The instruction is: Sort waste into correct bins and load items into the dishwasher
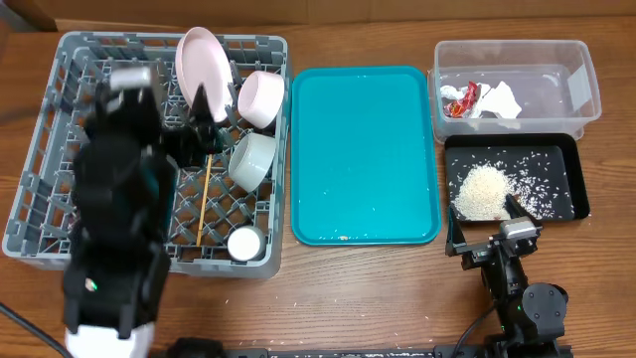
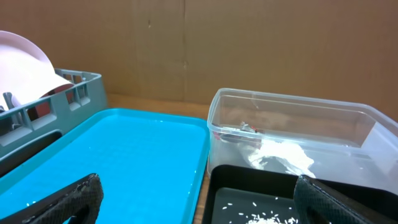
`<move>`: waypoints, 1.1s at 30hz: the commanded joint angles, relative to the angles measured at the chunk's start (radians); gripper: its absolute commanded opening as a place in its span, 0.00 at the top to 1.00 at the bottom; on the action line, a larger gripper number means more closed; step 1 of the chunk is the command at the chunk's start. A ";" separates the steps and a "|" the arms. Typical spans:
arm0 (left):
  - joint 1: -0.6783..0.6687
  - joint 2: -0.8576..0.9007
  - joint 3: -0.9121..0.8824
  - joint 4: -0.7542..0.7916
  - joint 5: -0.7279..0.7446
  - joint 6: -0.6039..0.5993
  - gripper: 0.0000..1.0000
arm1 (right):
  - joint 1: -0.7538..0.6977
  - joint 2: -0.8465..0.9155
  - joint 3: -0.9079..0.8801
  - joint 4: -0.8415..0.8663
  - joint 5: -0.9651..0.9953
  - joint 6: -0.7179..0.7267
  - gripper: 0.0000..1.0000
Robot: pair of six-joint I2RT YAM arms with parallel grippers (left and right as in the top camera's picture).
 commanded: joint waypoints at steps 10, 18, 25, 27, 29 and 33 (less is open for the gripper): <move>0.140 -0.603 -0.893 0.442 0.186 -0.026 0.00 | 0.004 -0.012 -0.011 0.006 -0.008 -0.004 0.00; 0.172 -0.830 -1.134 0.523 0.184 -0.026 0.00 | 0.004 -0.012 -0.011 0.006 -0.008 -0.004 0.00; 0.168 -0.925 -1.130 0.360 0.176 -0.023 0.00 | 0.004 -0.012 -0.011 0.006 -0.008 -0.004 0.00; 0.161 -0.925 -1.130 0.362 0.175 -0.023 0.00 | 0.004 -0.012 -0.011 0.006 -0.008 -0.004 0.00; 0.161 -0.923 -1.130 0.362 0.175 -0.023 0.00 | 0.004 -0.012 -0.011 0.006 -0.008 -0.004 0.00; 0.161 -0.923 -1.130 0.362 0.175 -0.023 0.00 | 0.004 -0.012 -0.011 0.006 -0.008 -0.004 0.00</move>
